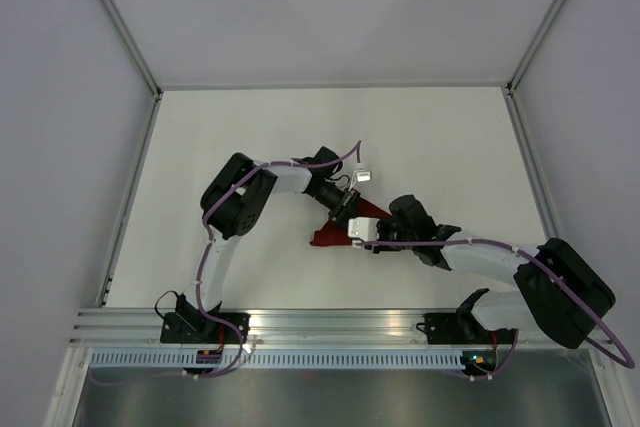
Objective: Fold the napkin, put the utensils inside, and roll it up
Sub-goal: Roll the napkin with the utensil
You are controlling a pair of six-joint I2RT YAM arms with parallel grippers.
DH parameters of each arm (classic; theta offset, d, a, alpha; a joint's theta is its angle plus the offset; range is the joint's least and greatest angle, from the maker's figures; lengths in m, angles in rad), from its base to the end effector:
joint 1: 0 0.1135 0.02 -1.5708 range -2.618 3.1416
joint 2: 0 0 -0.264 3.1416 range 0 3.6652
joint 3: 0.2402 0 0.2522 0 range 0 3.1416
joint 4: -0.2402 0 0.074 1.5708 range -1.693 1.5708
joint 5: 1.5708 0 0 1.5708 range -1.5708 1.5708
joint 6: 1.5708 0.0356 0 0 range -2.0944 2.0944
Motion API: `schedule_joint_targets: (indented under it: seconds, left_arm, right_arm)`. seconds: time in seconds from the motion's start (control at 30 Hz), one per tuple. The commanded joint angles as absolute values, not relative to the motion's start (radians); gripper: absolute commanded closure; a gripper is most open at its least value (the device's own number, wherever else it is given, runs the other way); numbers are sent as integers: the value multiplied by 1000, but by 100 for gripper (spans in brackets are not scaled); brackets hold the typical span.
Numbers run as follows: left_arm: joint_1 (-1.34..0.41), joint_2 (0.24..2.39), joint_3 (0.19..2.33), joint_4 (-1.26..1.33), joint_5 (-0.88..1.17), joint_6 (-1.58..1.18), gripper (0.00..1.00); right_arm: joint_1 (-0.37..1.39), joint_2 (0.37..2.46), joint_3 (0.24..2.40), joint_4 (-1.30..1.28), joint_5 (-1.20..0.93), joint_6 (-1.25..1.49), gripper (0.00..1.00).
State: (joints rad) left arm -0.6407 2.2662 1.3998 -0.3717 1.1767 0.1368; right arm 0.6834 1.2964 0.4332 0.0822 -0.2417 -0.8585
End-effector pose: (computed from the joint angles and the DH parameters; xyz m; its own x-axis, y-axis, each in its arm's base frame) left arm 0.3188 -0.2787 0.0855 -0.6864 0.5771 -0.4426 0.5702 0.0493 -0.8200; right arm 0.1733 0.1521 0.1440 0.2070 -0.7791 -0.5917 -0.9000 0.0855 -0.4274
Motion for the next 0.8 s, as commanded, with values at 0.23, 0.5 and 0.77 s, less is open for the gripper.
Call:
schedule_joint_targets:
  seconds: [0.23,0.5,0.77]
  left_arm:
    - [-615,2183,1302,-338,968,143,63]
    - [-554,2005,1195,-122,861,29,62]
    - [-537,1792,1056,125,599,-126,63]
  right_arm:
    - [686,1359,497,-115,-285,-842,77]
    - [641,1416,612,-320,-379,-856,77]
    - [578,1567,767,-504,-491,-916,78]
